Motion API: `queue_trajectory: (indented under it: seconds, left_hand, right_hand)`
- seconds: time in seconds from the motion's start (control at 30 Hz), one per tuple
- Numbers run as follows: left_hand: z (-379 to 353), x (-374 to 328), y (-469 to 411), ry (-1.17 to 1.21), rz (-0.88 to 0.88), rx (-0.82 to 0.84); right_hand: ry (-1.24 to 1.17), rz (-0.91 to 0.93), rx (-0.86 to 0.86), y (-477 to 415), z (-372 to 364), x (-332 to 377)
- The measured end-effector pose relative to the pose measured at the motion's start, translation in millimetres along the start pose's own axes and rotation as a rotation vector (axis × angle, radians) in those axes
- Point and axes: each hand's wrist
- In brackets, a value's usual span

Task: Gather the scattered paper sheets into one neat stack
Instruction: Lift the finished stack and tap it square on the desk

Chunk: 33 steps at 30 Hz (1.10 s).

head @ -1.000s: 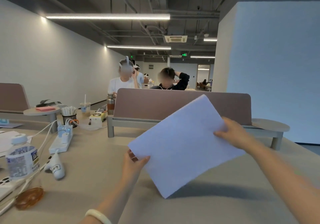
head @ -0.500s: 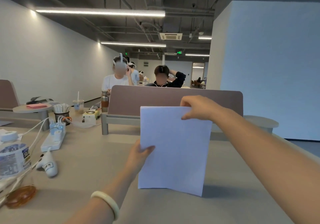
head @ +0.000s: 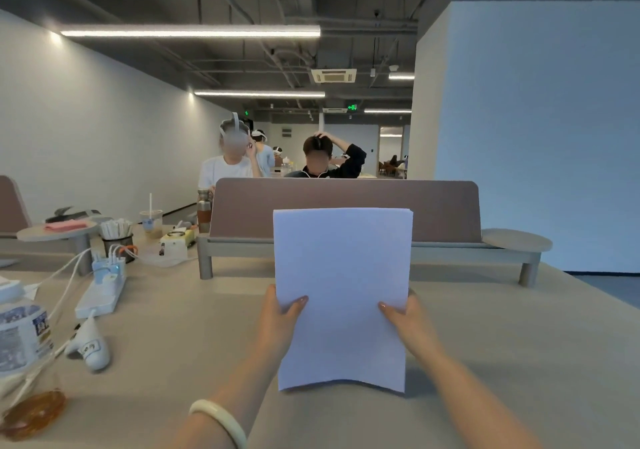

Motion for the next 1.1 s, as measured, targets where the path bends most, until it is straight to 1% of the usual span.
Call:
queue_trajectory:
  seconds: [0.1,0.27,0.37,0.47,0.6,0.67,0.73,0.8,0.83,0.87,0.9,0.97,1.0,1.03,1.1]
  left_hand:
    - [1.3,-3.3,0.3,-0.007,-0.005,0.006]
    - [-1.3,9.5,3.6,-0.018,0.022,-0.001]
    - [-2.4,8.1,4.3,0.008,0.036,-0.011]
    - [-1.0,6.8,5.7,-0.005,0.038,-0.011]
    - [-1.6,3.9,7.0,0.032,0.017,0.007]
    - [3.6,-3.1,8.1,0.059,0.01,-0.041]
    - [16.6,-12.0,2.6,0.068,0.03,-0.19]
    - [34.9,-15.1,-7.6,-0.044,0.031,-0.326]
    - [42.1,-15.6,-11.1,-0.105,0.009,-0.338]
    - [46.8,-15.2,-12.3,-0.147,-0.015,-0.308]
    - [49.1,-13.9,-12.3,-0.153,-0.026,-0.239]
    - [49.7,-4.0,-10.3,-0.089,-0.012,-0.05]
    - [49.8,0.6,-6.4,-0.059,0.003,0.014]
    - [50.5,6.6,-3.0,-0.037,0.023,0.037]
    - [50.7,14.4,4.1,0.026,0.064,0.014]
  right_hand:
    - [-0.028,-0.007,-0.03,-2.4,-4.0,-1.1]
    - [-0.027,-0.048,-0.042,1.3,-10.4,-28.7]
    - [-0.033,-0.069,-0.012,-0.1,-10.7,-39.1]
    - [0.013,-0.071,0.012,6.8,-12.1,-51.4]
    - [0.065,-0.075,0.006,2.1,-8.5,-36.0]
    - [0.188,0.03,0.017,-13.0,4.1,-12.5]
    - [0.42,0.16,0.086,-30.8,20.3,19.1]
    - [0.669,0.27,0.196,-43.2,30.8,53.4]
    - [0.76,0.319,0.25,-47.4,31.8,69.2]
    - [0.857,0.359,0.294,-49.6,29.7,81.2]
    - [0.962,0.391,0.331,-49.7,24.7,90.3]
    - [1.131,0.435,0.401,-45.1,10.8,100.7]
    - [1.182,0.442,0.428,-42.4,4.7,101.7]
    - [1.208,0.434,0.451,-39.8,0.3,101.9]
    - [1.196,0.424,0.47,-38.3,-1.9,97.0]
Point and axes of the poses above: each hand's wrist, its own y-axis away from the middle knuckle, its own z-axis out of the back of the hand, x = y × z, and after that the axes turned 6 degrees about -x, right-handed
